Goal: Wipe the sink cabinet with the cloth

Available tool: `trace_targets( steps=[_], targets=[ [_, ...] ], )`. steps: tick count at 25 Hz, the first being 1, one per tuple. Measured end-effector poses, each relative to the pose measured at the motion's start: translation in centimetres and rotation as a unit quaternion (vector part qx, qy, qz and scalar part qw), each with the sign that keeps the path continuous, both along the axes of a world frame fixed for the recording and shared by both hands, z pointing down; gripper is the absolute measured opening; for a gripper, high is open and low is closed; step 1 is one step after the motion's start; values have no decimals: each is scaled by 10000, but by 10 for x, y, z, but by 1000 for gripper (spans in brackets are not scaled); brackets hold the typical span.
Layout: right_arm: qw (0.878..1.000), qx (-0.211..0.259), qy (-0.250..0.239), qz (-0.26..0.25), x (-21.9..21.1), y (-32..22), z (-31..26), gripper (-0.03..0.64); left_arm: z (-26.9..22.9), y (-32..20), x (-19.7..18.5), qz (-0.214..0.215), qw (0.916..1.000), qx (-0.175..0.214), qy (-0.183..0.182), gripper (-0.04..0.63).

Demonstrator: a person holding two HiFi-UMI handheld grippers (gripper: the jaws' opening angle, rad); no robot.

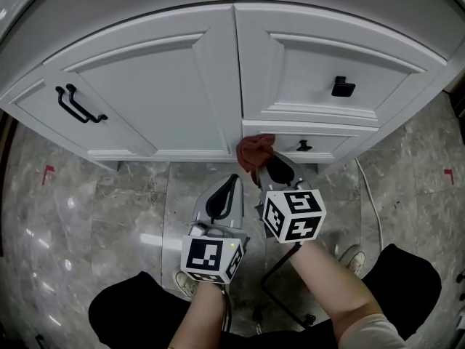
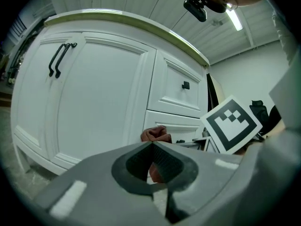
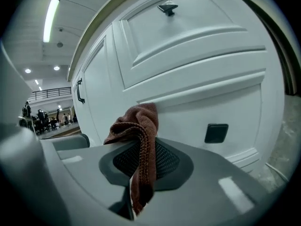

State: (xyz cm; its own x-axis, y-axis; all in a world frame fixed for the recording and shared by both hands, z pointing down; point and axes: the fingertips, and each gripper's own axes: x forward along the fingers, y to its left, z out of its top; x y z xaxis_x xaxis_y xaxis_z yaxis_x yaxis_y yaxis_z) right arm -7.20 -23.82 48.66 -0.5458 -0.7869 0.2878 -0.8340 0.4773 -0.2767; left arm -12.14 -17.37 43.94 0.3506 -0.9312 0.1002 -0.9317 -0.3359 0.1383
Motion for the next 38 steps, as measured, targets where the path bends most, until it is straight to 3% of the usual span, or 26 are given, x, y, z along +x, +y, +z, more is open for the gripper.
trace_targets(
  steps=[7, 21, 26, 32, 38],
  targets=[
    [9995, -222, -193, 110, -9, -11, 15, 89, 11, -1, -14, -70, 9999, -134, 73, 0],
    [9904, -757, -704, 923, 65, -19, 28, 89, 17, -6, 24, 303, 9993, -195, 73, 0],
    [9939, -500, -510, 834, 78, -6, 10, 89, 10, -11, 41, 414, 9990, -141, 102, 0],
    [9950, -140, 167, 975, 116, -4, 5, 89, 10, -10, 68, 647, 9978, -145, 63, 0],
    [9919, -299, -41, 1233, 138, -19, 13, 89, 16, -11, 78, 723, 9971, -221, -7, 0]
  ],
)
